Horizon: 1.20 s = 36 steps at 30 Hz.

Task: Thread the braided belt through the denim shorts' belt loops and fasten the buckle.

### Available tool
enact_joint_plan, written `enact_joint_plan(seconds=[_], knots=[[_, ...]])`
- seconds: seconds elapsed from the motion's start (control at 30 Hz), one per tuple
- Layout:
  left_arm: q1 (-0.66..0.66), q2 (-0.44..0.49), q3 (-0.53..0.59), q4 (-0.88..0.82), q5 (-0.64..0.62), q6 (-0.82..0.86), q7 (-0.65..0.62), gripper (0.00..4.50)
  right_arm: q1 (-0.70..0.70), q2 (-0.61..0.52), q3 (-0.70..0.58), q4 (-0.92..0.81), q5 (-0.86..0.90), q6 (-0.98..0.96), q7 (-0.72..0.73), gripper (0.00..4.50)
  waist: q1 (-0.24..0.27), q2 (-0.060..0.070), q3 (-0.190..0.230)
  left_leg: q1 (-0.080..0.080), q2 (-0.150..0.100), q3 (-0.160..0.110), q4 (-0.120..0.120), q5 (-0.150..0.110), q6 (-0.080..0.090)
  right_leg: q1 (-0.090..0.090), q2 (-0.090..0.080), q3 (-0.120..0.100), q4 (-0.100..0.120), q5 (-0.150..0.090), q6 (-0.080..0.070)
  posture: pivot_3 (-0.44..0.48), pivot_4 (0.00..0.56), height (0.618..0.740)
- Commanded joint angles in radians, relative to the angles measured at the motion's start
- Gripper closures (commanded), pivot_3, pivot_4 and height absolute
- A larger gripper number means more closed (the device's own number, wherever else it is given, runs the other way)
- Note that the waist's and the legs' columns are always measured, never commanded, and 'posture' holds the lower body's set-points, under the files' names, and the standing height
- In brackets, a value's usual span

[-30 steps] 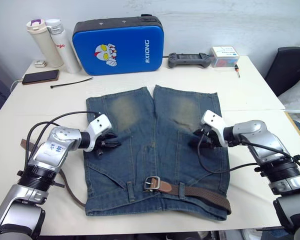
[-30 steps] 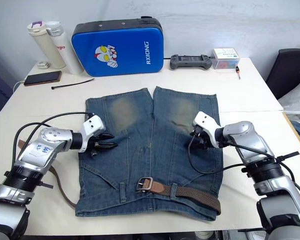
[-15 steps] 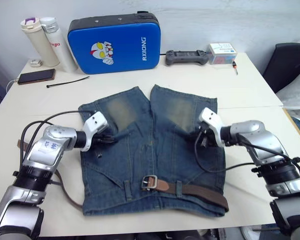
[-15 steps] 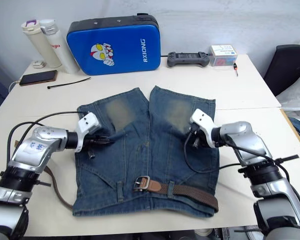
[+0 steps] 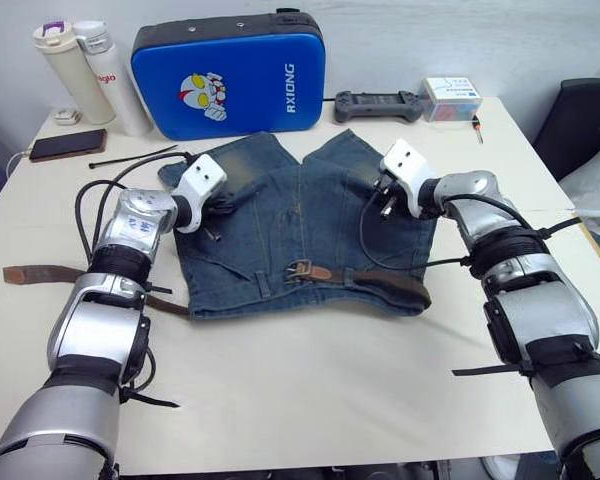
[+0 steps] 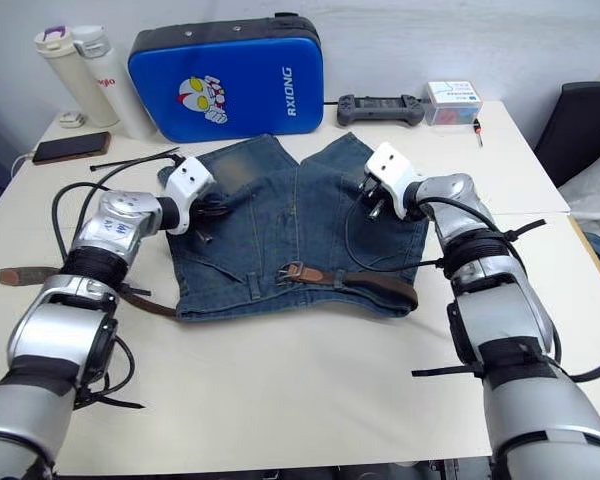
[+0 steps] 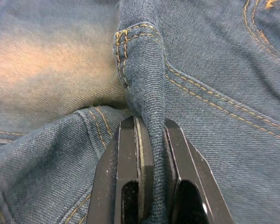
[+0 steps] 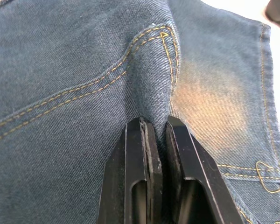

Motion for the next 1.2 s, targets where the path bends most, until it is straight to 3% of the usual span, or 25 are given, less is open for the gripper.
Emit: enact_joint_plan(seconds=[0.03, 0.1, 0.33, 0.4, 0.53, 0.67, 0.73, 0.83, 0.93, 1.07, 1.2], knots=[[-0.014, -0.007, 0.007, 0.019, 0.014, -0.014, -0.063, 4.5, -0.019, -0.006, 0.004, 0.052, -0.049, -0.058, 0.02, 4.49, 0.0, 0.0, 0.0, 0.0, 0.0, 0.0, 0.0, 0.0, 0.0, 0.0, 0.0, 0.0, 0.0, 0.0, 0.0, 0.0, 0.15, 0.74], [0.004, -0.012, 0.011, -0.002, 0.003, 0.004, -0.115, 4.5, -0.012, -0.008, 0.007, 0.066, -0.069, -0.088, 0.018, 4.49, 0.001, 0.0, 0.0, 0.0, 0.0, 0.0, 0.0, 0.0, 0.0, 0.0, 0.0, 0.0, 0.0, 0.0, 0.0, 0.0, 0.15, 0.74], [0.015, -0.018, 0.043, -0.003, -0.005, 0.013, -0.113, 4.5, -0.029, -0.033, 0.012, 0.107, -0.152, -0.176, -0.12, 4.49, 0.001, 0.0, 0.0, 0.0, 0.0, 0.0, 0.0, 0.0, 0.0, 0.0, 0.0, 0.0, 0.001, 0.0, 0.0, 0.0, 0.15, 0.74], [0.012, -0.027, 0.058, -0.014, -0.027, 0.044, -0.159, 3.51, -0.037, -0.035, -0.002, 0.116, -0.153, -0.172, -0.132, 4.5, 0.002, 0.0, 0.0, 0.0, 0.0, 0.0, 0.001, 0.0, 0.0, 0.0, 0.0, 0.0, 0.001, 0.0, 0.0, 0.0, 0.15, 0.74], [0.013, -0.028, 0.088, -0.063, -0.06, 0.11, -0.225, 1.85, -0.05, -0.045, -0.023, 0.119, -0.142, -0.161, -0.078, 2.68, 0.0, 0.0, 0.0, 0.0, 0.0, 0.0, 0.001, 0.0, 0.0, 0.0, 0.0, 0.0, 0.001, 0.0, 0.0, 0.0, 0.15, 0.74], [0.032, 0.028, 0.114, -0.146, -0.08, 0.177, -0.282, 0.08, -0.076, -0.074, -0.062, 0.094, -0.112, -0.151, 0.009, 0.76, -0.007, 0.0, 0.0, 0.0, 0.0, 0.0, 0.0, 0.0, -0.001, 0.0, 0.0, 0.0, 0.001, 0.0, 0.0, 0.0, 0.15, 0.74], [0.052, 0.074, 0.141, -0.225, -0.106, 0.238, -0.305, 0.0, -0.093, -0.093, -0.094, 0.067, -0.082, -0.145, 0.075, 0.01, -0.016, 0.0, 0.0, 0.0, 0.0, 0.001, 0.0, 0.001, -0.002, 0.0, 0.0, 0.001, 0.001, 0.0, 0.0, 0.0, 0.15, 0.74], [0.099, 0.153, 0.191, -0.396, -0.17, 0.376, -0.353, 0.0, -0.112, -0.116, -0.154, -0.005, -0.005, -0.097, 0.208, 0.01, -0.029, 0.001, 0.001, 0.001, 0.001, 0.001, -0.001, 0.001, -0.002, -0.001, 0.001, 0.0, 0.001, 0.0, 0.0, 0.0, 0.15, 0.74], [0.188, 0.216, 0.269, -0.629, -0.258, 0.487, -0.362, 0.0, -0.074, -0.131, -0.191, -0.196, 0.101, 0.08, 0.418, 0.01, -0.031, 0.003, 0.002, 0.001, 0.001, 0.001, -0.002, 0.001, -0.003, -0.001, 0.001, 0.001, 0.002, 0.0, 0.0, 0.0, 0.15, 0.74], [0.339, 0.317, 0.43, -0.953, -0.43, 0.835, -0.34, 0.0, 0.059, -0.191, -0.196, -0.619, 0.261, 0.347, 0.628, 0.01, -0.022, 0.003, 0.002, 0.001, 0.002, -0.002, -0.001, 0.001, -0.003, 0.0, 0.001, 0.001, 0.003, 0.0, 0.0, 0.0, 0.15, 0.74], [0.524, 0.354, 0.66, -1.279, -0.485, 1.136, -0.178, 0.0, 0.162, -0.289, -0.17, -0.976, 0.418, 0.646, 0.755, 0.01, -0.008, 0.005, 0.004, 0.0, 0.002, -0.003, 0.0, -0.001, -0.001, 0.0, 0.001, 0.001, 0.003, 0.0, 0.0, 0.0, 0.15, 0.74]])
